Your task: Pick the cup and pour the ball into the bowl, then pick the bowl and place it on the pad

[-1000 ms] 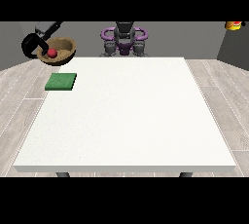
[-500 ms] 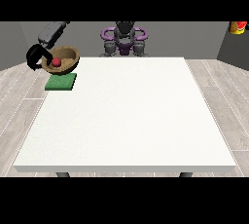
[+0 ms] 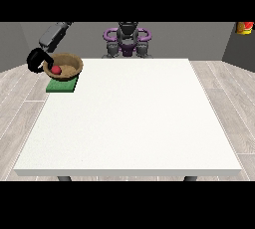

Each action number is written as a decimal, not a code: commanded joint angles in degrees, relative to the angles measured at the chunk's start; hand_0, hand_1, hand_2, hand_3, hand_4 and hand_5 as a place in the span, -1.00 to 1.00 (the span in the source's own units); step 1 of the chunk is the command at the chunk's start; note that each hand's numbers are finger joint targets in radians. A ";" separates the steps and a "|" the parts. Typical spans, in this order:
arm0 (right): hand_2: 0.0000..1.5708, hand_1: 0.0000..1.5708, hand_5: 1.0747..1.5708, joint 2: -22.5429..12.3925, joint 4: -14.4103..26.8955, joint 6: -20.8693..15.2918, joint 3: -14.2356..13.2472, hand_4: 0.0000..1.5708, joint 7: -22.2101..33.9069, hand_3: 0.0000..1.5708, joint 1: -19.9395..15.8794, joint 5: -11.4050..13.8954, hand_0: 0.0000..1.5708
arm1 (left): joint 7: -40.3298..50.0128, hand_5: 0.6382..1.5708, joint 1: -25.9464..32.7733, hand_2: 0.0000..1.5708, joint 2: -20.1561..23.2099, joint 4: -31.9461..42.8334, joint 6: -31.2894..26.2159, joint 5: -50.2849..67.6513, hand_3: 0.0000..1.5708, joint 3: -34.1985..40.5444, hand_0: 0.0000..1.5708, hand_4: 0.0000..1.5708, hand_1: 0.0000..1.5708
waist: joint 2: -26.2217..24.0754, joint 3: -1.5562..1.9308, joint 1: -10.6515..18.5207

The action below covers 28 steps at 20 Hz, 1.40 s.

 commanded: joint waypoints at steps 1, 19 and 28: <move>1.00 1.00 0.92 -2.88 2.80 -4.25 -1.14 -1.00 0.48 0.47 -1.33 1.16 1.00 | 0.82 0.98 -0.29 -1.00 -0.15 -1.76 -0.73 1.21 -1.00 -0.71 -1.00 0.51 -1.00 | 1.37 0.00 1.78; -0.12 -0.18 0.59 -2.33 3.31 -5.59 0.16 -1.00 -2.86 0.28 -5.67 1.82 -0.18 | -2.32 0.99 -1.84 -1.00 5.57 3.23 -2.45 2.59 -1.00 1.02 -1.00 0.52 -1.00 | 5.31 0.00 1.94; -1.00 -1.00 0.31 -1.89 4.42 -2.26 4.73 -1.00 2.06 -1.00 -5.59 5.11 -1.00 | -0.51 1.00 2.34 -1.00 -2.88 -1.93 2.47 0.32 -1.00 -4.35 -1.00 0.52 -1.00 | -4.05 -0.03 1.39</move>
